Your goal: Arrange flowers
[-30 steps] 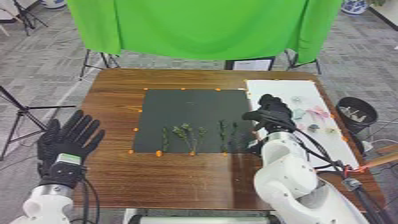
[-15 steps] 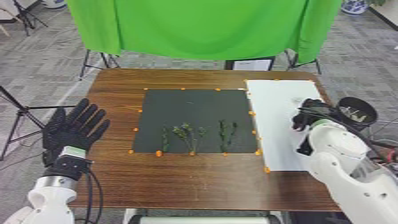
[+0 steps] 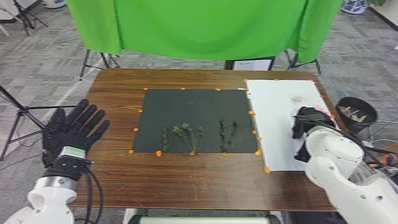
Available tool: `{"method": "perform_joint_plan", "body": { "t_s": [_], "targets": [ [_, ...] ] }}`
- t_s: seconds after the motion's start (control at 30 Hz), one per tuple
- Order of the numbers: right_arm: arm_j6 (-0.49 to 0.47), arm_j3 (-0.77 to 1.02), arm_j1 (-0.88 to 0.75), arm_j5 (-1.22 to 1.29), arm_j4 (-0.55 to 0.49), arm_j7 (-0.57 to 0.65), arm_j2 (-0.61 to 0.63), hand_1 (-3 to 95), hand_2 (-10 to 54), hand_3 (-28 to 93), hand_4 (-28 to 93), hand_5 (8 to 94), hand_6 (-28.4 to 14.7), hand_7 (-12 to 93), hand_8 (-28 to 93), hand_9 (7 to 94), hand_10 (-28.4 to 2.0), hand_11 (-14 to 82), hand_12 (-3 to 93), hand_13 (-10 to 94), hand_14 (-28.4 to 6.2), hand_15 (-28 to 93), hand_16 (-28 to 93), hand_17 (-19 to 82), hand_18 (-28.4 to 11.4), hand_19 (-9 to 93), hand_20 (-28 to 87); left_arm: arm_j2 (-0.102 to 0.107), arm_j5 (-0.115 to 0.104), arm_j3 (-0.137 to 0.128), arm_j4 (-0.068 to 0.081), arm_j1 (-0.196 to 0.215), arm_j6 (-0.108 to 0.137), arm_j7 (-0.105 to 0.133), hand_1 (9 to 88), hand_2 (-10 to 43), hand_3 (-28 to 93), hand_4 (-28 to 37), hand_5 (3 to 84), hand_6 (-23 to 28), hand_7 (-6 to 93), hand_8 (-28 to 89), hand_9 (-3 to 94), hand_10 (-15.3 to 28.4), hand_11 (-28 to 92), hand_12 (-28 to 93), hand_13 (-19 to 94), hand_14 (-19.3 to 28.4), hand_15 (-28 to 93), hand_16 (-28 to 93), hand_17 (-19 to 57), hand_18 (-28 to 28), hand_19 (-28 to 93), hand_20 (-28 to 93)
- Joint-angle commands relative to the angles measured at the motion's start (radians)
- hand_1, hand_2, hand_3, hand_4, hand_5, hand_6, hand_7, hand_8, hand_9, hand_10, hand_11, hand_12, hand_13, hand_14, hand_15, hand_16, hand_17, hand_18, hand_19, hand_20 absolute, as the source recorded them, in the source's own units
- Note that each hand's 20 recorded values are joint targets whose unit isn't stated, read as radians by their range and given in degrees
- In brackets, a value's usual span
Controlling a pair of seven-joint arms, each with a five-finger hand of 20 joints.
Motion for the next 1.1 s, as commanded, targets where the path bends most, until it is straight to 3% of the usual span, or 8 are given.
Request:
{"method": "perform_joint_plan", "body": {
  "t_s": [0.03, 0.23, 0.33, 0.5, 0.6, 0.77, 0.93, 1.1],
  "targets": [
    [0.092, -0.020, -0.039, -0.041, 0.011, -0.003, 0.001, 63.5, -9.5, 55, -28, 77.2, 1.2, 30, 6, 84.6, -7.4, 4.9, 31.2, 76, -8.8, 54, 32, 38, -23.5, 85, 42, -0.008, -0.004, -0.004, -0.003, 0.014, 0.002, 0.002, 25.7, 15.1, 73, -28.3, 46.7, 9.6, 13.3, -7, 39.3, 16.0, 19, 14, 28, 16.7, 37, -6, -7.3, 16.6, 39, 13],
    [0.252, -0.024, -0.072, -0.124, -0.068, -0.037, 0.027, 63.5, -9.5, 58, -28, 78.9, 1.1, 30, 10, 87.9, -6.9, 4.8, 34.2, 76, -8.0, 54, 34, 39, -23.2, 86, 42, -0.010, 0.003, -0.020, -0.006, 0.027, 0.001, 0.007, 25.6, 15.1, 73, -28.3, 46.7, 9.6, 13.2, -7, 39.2, 16.0, 19, 14, 28, 16.8, 37, -6, -7.3, 16.6, 39, 13],
    [0.338, -0.051, -0.067, -0.186, -0.118, -0.140, 0.038, 62.8, -9.5, 60, -28, 79.1, 1.0, 30, 10, 88.1, -7.0, 4.7, 34.2, 77, -7.7, 53, 35, 40, -23.3, 86, 42, -0.010, 0.001, -0.031, -0.009, 0.036, 0.002, 0.004, 25.5, 15.0, 73, -28.3, 46.7, 9.6, 13.3, -7, 39.3, 16.0, 19, 14, 28, 16.8, 37, -6, -7.3, 16.6, 39, 13],
    [0.453, -0.235, 0.100, -0.177, -0.139, -0.260, -0.007, 61.3, -9.5, 62, -28, 79.3, 1.0, 30, 10, 88.3, -7.1, 4.9, 34.5, 77, -7.7, 53, 36, 40, -23.1, 87, 42, -0.017, 0.004, -0.047, -0.011, 0.055, 0.004, 0.007, 25.5, 15.0, 73, -28.3, 46.6, 9.6, 13.2, -7, 39.3, 16.1, 19, 14, 28, 16.8, 37, -6, -7.3, 16.6, 39, 13],
    [0.534, -0.365, 0.222, -0.087, -0.089, -0.398, -0.072, 59.7, -9.5, 64, -28, 78.9, 1.1, 30, 10, 88.4, -7.2, 4.9, 34.5, 77, -7.5, 53, 36, 40, -22.8, 87, 42, -0.020, 0.004, -0.055, -0.013, 0.075, 0.010, 0.019, 25.5, 15.0, 73, -28.3, 46.6, 9.6, 13.2, -7, 39.2, 16.1, 19, 14, 28, 16.8, 37, -6, -7.3, 16.6, 39, 13],
    [0.493, -0.537, 0.380, -0.059, 0.012, -0.517, -0.205, 58.2, -9.5, 66, -28, 78.3, 1.4, 32, 9, 88.1, -7.1, 5.0, 34.8, 77, -7.4, 54, 35, 40, -22.0, 87, 42, -0.017, 0.005, -0.056, -0.014, 0.087, 0.010, 0.008, 25.6, 15.0, 73, -28.3, 46.7, 9.6, 13.2, -7, 39.1, 16.1, 19, 14, 28, 16.8, 37, -6, -7.3, 16.5, 39, 13],
    [0.501, -0.686, 0.496, -0.074, 0.108, -0.544, -0.299, 57.8, -9.5, 66, -28, 77.4, 1.6, 34, 8, 87.6, -7.0, 5.2, 34.9, 77, -7.3, 55, 35, 40, -21.7, 87, 42, -0.006, 0.008, -0.036, -0.010, 0.062, 0.015, -0.005, 25.5, 15.0, 73, -28.3, 46.6, 9.6, 13.2, -7, 39.2, 16.0, 19, 14, 28, 16.8, 37, -6, -7.3, 16.5, 39, 13],
    [0.425, -0.777, 0.545, -0.141, 0.202, -0.588, -0.365, 57.6, -9.5, 67, -28, 77.1, 1.5, 34, 7, 87.5, -7.0, 5.3, 34.9, 77, -7.0, 55, 35, 40, -21.7, 87, 43, 0.013, 0.009, -0.012, -0.005, 0.032, 0.016, -0.006, 25.5, 15.0, 73, -28.3, 46.6, 9.6, 13.1, -7, 39.2, 16.0, 19, 14, 28, 16.8, 37, -6, -7.3, 16.5, 39, 13]
  ]
}}
